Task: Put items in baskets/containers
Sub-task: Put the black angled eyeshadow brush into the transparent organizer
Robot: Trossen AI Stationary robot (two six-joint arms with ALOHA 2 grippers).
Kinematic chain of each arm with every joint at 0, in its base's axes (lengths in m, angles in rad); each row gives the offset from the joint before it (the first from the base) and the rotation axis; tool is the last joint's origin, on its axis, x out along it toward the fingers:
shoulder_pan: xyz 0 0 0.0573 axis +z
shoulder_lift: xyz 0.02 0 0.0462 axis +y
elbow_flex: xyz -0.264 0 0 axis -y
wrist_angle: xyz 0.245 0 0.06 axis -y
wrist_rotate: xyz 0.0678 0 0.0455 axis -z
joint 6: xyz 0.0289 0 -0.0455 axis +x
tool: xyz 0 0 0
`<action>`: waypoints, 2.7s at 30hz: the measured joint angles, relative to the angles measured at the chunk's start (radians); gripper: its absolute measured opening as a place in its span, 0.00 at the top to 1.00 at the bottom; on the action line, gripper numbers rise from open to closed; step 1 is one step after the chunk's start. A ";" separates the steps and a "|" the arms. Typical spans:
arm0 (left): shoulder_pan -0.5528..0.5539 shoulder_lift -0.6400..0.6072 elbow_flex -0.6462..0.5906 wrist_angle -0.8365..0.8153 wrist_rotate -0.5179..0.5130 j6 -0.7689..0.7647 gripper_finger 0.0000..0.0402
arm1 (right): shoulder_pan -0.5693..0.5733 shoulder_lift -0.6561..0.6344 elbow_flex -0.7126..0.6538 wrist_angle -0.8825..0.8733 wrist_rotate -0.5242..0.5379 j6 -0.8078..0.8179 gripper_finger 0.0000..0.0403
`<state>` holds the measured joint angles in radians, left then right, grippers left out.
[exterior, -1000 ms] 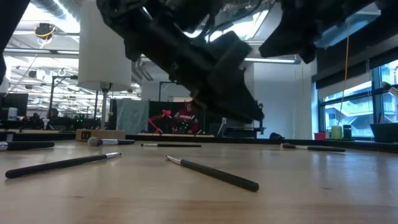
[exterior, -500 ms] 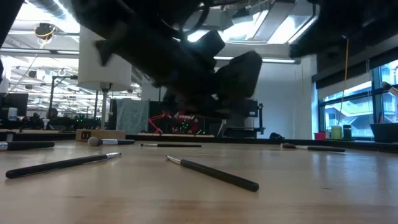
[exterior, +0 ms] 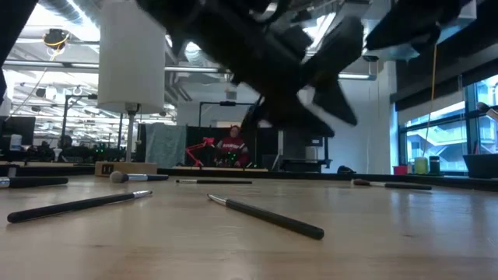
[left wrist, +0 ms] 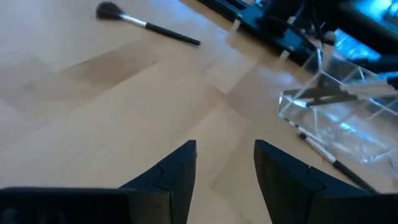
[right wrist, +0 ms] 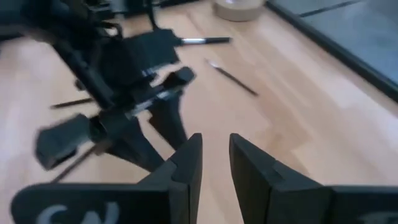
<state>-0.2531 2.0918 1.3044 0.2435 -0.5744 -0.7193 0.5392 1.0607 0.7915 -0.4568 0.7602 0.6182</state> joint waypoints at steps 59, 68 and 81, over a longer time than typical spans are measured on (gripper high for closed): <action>-0.039 0.698 0.998 -0.070 0.395 0.700 0.61 | 0.283 -0.142 -0.007 -0.759 0.061 0.664 0.80; -0.040 0.727 0.997 -0.109 0.365 0.692 0.61 | 0.283 -0.142 -0.007 -0.755 0.062 0.657 0.80; -0.058 0.635 0.997 -0.421 0.329 0.642 0.61 | 0.283 -0.141 -0.007 -0.749 0.067 0.656 0.80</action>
<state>-0.3114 2.7270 2.3011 -0.1772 -0.2459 -0.0776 0.8223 0.9200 0.7845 -1.2062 0.8273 1.2738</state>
